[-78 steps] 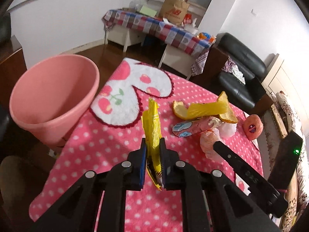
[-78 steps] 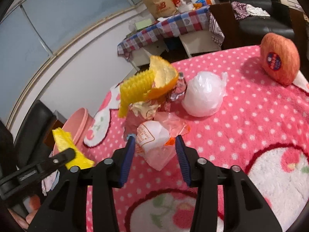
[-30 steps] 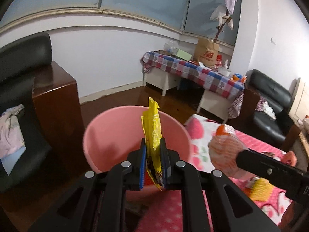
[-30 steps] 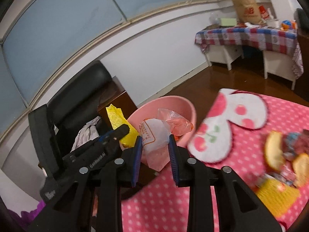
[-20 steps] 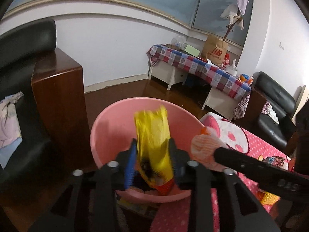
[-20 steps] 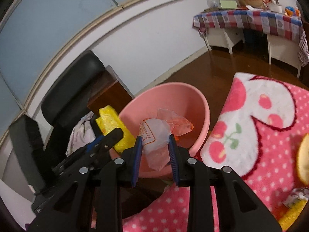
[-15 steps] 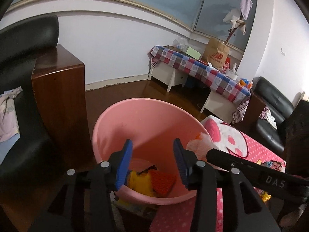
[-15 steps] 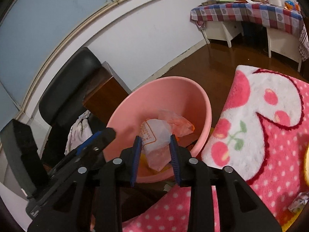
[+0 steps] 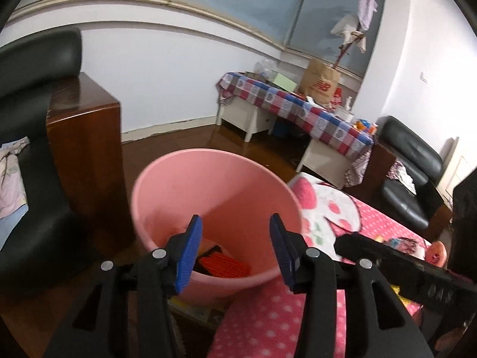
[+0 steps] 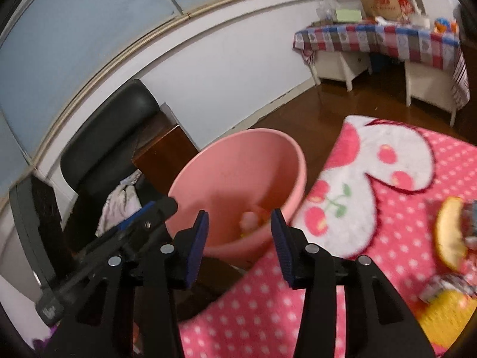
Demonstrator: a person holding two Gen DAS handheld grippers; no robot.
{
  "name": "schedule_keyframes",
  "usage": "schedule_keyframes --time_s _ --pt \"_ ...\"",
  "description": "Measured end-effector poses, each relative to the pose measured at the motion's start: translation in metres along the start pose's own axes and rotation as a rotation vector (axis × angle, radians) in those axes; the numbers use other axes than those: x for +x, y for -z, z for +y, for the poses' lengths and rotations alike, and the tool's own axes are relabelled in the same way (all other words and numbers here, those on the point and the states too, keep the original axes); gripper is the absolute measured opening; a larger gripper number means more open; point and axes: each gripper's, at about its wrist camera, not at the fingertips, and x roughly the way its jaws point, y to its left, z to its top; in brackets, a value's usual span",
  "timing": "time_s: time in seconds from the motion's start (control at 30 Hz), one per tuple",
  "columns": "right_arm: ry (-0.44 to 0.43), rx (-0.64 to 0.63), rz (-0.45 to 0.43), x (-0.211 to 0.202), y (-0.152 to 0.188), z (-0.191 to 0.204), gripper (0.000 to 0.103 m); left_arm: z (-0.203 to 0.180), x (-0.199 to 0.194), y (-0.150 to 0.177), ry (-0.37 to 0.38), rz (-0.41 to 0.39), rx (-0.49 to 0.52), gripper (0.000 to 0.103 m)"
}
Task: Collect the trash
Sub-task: 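Move both tools back over the table toward the yellow foam net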
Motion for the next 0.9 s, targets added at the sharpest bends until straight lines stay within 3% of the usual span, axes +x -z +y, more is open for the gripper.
schedule_keyframes --time_s 0.33,0.63,0.9 --pt "0.179 -0.035 -0.084 -0.083 0.044 -0.019 0.044 -0.055 -0.026 0.022 0.114 0.036 0.087 0.049" --pt "0.355 0.070 -0.185 -0.156 0.063 -0.066 0.044 -0.098 -0.049 0.050 0.202 0.073 0.199 0.053" --pt "0.400 0.114 -0.212 -0.184 0.077 -0.092 0.044 -0.135 -0.045 0.064 0.288 0.125 0.264 0.055"
